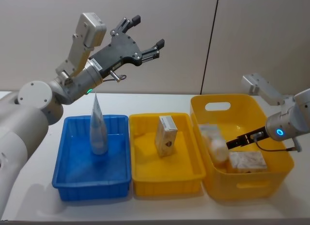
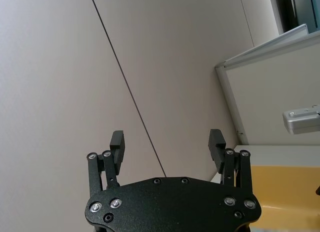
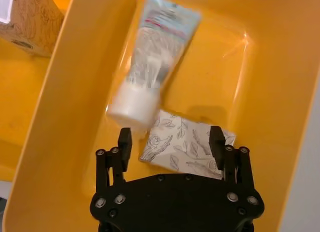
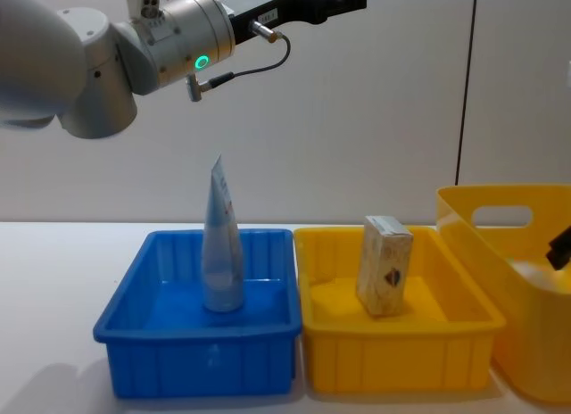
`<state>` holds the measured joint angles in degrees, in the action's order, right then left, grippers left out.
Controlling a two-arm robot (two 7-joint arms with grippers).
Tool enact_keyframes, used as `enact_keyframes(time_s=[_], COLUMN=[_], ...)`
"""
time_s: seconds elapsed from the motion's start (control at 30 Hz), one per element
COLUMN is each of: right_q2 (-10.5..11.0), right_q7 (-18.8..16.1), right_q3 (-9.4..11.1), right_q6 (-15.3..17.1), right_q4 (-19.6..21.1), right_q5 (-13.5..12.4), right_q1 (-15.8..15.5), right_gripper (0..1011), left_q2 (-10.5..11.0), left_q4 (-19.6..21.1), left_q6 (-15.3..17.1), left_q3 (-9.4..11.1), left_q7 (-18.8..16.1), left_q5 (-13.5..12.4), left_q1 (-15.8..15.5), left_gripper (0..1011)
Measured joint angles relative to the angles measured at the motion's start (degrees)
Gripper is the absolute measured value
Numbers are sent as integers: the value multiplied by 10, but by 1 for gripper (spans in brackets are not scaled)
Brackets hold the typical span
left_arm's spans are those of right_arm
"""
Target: Bimanual collaborative sorting of washing and personal care products
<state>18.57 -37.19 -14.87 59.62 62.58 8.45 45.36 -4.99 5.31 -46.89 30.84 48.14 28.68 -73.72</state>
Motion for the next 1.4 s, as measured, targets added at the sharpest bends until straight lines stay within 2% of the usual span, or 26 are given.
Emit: enact_keyframes(time_s=[0.17, 1.4], right_q2=[1, 3], right_q7=[-3, -7], right_q3=[0, -1], right_q6=[4, 10], right_q4=[1, 2], right_q5=[-1, -2], right_q1=[-1, -3], right_gripper=[1003, 1003], left_q2=[0, 0], left_q4=[0, 0], left_q6=[0, 0], left_q3=[0, 0], left_q7=[0, 0], left_q5=[0, 0], left_q1=[0, 0], left_gripper=[1001, 1001])
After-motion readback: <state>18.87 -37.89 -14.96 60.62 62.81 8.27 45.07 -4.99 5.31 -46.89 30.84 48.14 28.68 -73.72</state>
